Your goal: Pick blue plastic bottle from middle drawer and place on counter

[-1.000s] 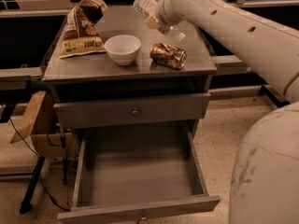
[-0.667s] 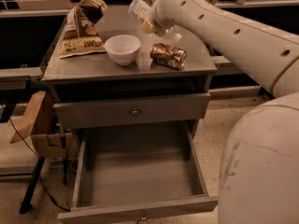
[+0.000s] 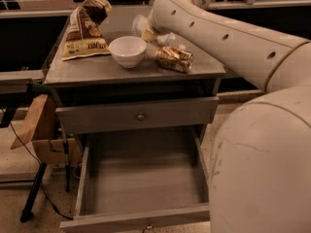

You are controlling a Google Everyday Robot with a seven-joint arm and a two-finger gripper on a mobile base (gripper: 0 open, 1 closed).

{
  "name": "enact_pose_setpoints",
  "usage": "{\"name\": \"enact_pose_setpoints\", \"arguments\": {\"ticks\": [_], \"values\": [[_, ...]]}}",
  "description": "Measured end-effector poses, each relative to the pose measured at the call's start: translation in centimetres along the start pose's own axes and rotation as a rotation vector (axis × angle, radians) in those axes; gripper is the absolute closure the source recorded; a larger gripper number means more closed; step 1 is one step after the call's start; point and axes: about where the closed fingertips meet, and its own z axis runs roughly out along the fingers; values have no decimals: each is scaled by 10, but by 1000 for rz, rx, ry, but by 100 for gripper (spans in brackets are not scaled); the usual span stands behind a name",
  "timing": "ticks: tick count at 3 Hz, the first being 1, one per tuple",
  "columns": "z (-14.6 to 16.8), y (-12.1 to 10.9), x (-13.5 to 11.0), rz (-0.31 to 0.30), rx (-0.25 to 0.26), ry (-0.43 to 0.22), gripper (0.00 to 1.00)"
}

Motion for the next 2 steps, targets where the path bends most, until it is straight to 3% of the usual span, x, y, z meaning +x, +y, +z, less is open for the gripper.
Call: {"name": "enact_pose_setpoints", "arguments": {"ticks": [2], "values": [[4,3,0,-10,5,14,0]]}}
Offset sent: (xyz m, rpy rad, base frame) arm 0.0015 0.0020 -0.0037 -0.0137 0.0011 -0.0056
